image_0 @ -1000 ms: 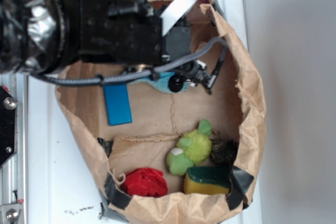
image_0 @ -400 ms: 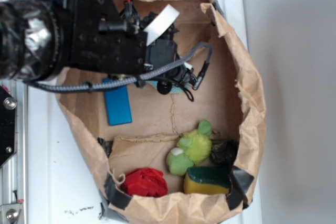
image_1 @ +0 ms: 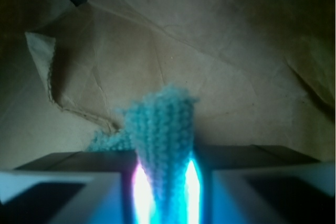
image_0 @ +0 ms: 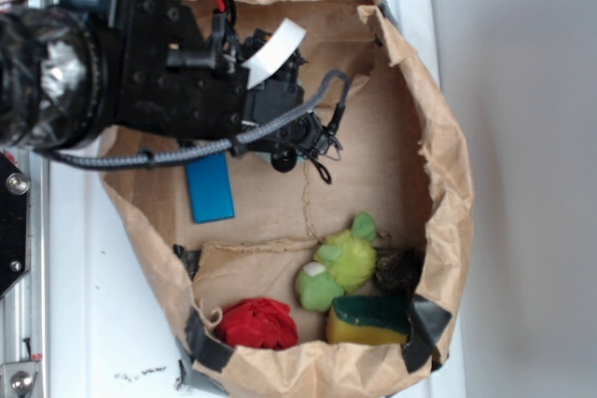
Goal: Grab the blue cloth.
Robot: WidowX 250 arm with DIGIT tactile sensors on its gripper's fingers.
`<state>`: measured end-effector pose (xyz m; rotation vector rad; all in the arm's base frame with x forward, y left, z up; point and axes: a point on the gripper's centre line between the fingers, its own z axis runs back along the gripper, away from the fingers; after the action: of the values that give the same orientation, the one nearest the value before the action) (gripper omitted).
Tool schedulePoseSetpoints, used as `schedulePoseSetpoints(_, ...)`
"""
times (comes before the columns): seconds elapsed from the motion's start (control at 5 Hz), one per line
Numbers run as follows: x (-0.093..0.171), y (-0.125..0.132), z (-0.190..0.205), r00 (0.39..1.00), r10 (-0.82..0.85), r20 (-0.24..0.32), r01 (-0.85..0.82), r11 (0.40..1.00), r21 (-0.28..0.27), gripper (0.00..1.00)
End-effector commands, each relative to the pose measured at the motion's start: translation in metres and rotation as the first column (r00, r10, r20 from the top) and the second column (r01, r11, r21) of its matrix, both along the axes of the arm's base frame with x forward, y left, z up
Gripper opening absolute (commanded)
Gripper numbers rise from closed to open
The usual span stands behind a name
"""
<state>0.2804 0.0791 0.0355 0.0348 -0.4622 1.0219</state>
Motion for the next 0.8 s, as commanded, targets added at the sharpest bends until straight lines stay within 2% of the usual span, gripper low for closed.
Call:
schedulePoseSetpoints(0.0,-0.005,0.008,0.027,0.992,-0.129,0.006,0.129,0.992,0.010,0.00)
schedulePoseSetpoints(0.2,-0.005,0.012,0.057,0.964,-0.265,-0.008,0.264,0.964,-0.038,0.00)
schedulePoseSetpoints(0.4,-0.006,0.011,0.083,0.917,-0.395,-0.054,0.390,0.917,-0.078,0.00)
schedulePoseSetpoints(0.6,-0.006,0.000,0.093,0.828,-0.534,-0.173,0.520,0.846,-0.119,0.00)
